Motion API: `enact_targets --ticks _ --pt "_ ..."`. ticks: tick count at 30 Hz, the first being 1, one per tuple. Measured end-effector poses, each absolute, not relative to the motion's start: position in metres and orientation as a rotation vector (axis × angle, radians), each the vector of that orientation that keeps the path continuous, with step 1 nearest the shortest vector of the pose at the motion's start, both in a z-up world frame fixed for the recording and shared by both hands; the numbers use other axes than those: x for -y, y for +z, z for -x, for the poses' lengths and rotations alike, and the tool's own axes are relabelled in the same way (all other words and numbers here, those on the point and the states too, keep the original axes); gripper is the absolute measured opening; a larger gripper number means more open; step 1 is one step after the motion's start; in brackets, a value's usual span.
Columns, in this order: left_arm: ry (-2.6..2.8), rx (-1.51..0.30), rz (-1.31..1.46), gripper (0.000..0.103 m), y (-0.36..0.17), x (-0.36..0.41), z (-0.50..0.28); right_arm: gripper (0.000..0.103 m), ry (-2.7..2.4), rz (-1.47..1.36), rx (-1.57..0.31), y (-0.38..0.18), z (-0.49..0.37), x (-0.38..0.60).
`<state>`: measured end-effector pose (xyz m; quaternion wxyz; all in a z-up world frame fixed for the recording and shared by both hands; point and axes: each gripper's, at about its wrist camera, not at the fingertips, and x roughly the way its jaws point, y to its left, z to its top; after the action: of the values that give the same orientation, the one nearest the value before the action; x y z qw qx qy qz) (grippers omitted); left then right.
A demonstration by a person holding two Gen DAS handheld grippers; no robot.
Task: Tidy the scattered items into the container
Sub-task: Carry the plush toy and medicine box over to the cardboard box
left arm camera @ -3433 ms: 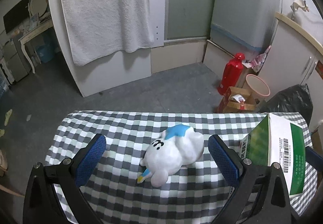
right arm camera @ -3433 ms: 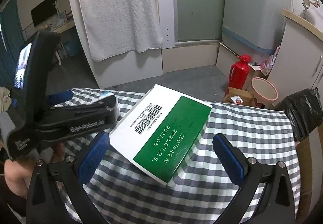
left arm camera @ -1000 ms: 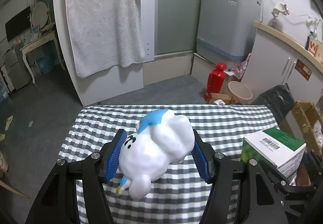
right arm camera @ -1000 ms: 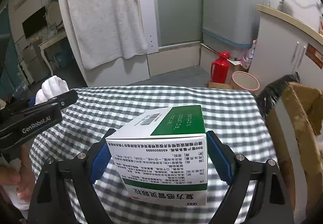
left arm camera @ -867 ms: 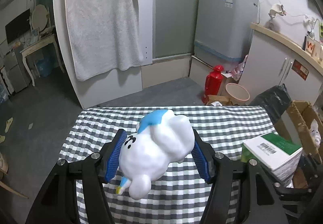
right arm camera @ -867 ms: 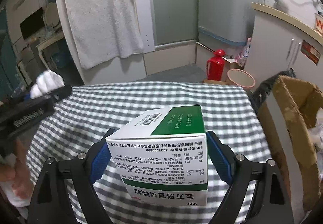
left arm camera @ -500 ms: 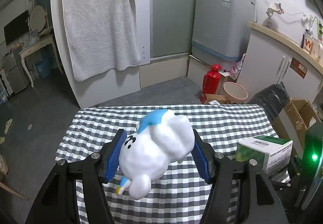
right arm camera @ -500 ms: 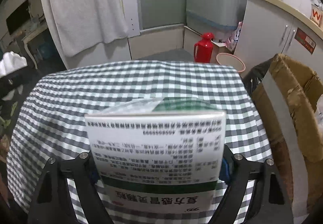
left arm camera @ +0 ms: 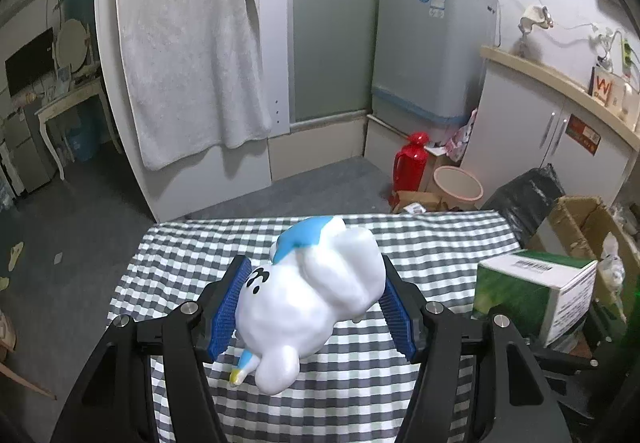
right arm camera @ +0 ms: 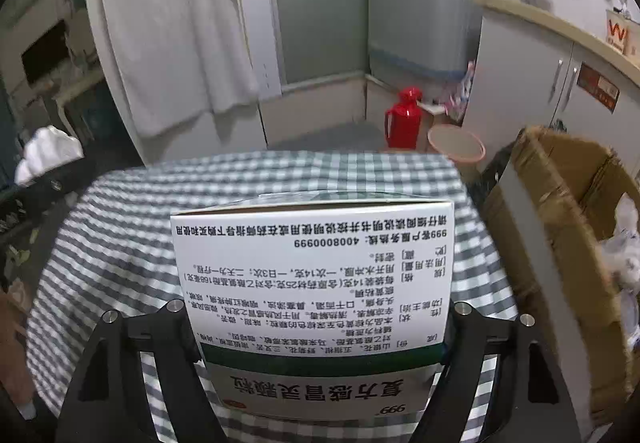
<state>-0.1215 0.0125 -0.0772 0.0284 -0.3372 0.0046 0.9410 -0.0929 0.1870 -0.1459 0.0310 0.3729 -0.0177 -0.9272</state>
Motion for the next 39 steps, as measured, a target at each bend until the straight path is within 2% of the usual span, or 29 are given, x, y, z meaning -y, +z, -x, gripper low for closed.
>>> enact_targets --ticks 16,39 --pt "2.863 -0.005 0.809 0.064 0.000 -0.070 0.059 0.077 -3.047 -0.743 0.031 -0.021 0.001 -0.217" --pt "2.658 -0.073 0.714 0.064 0.022 -0.217 0.033 0.077 -3.236 -0.775 0.051 0.006 -0.052 -0.338"
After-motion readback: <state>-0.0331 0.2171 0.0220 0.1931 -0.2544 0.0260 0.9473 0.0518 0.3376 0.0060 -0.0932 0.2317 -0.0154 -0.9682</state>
